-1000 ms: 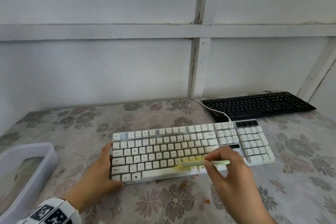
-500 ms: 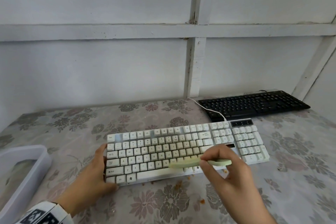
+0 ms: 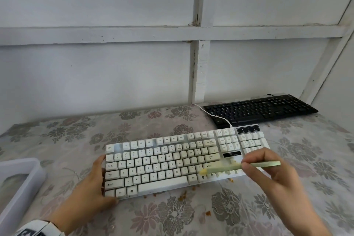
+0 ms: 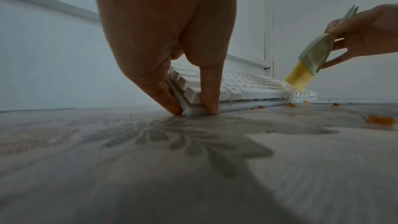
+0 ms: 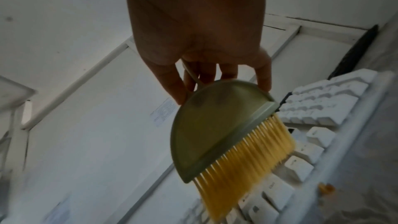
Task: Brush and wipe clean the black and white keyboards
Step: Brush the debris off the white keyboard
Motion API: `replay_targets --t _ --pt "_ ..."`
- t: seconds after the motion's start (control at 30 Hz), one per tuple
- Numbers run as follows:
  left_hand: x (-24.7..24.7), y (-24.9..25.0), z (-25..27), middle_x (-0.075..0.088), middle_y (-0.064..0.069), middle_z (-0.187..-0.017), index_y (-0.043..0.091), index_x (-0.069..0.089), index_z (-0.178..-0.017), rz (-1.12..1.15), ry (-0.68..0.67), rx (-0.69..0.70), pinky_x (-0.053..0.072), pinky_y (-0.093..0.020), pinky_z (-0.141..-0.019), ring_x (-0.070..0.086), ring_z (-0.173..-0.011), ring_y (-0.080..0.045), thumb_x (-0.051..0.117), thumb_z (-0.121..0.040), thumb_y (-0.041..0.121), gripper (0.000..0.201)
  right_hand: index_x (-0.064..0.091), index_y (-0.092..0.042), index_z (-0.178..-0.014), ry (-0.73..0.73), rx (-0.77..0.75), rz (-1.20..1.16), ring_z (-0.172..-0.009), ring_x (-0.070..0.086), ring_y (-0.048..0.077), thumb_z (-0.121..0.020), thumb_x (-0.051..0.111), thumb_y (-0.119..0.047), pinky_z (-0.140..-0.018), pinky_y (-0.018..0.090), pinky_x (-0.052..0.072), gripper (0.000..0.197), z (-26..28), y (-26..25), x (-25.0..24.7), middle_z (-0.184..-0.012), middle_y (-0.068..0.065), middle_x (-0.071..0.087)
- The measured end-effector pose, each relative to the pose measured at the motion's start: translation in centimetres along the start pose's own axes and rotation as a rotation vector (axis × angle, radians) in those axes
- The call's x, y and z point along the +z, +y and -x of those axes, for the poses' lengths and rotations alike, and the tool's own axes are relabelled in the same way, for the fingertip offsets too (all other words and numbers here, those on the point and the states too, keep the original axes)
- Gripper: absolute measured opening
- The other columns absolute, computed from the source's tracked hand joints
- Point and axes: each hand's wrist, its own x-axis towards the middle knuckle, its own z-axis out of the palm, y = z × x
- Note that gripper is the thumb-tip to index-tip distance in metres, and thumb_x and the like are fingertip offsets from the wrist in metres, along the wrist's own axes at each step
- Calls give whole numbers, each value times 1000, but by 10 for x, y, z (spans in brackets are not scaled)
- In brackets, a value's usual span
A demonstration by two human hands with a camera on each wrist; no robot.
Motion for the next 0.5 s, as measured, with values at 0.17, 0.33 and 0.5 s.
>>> replay_targets --t 0.17,0.33,0.5 --pt "-1 -5 -1 62 13 -104 74 6 -107 17 7 -4 53 -34 -83 65 -90 -7 78 -50 29 103 62 -28 -76 59 66 123 -51 48 17 -85 65 -4 -47 25 35 25 -3 15 -23 -76 -8 64" --pt "-1 2 1 60 10 -101 64 11 -110 25 -2 -23 51 -32 -80 63 -89 -8 79 -53 15 101 62 -26 -74 123 10 106 -75 57 8 -82 66 0 -63 16 41 27 -4 13 -37 -79 -8 63" --pt "-2 6 1 58 11 -102 42 9 -128 9 -24 -71 50 -31 -79 61 -89 -8 78 -56 8 106 62 -24 -73 97 71 102 -67 53 23 -83 65 -1 -56 22 41 25 -6 18 -40 -76 -8 63"
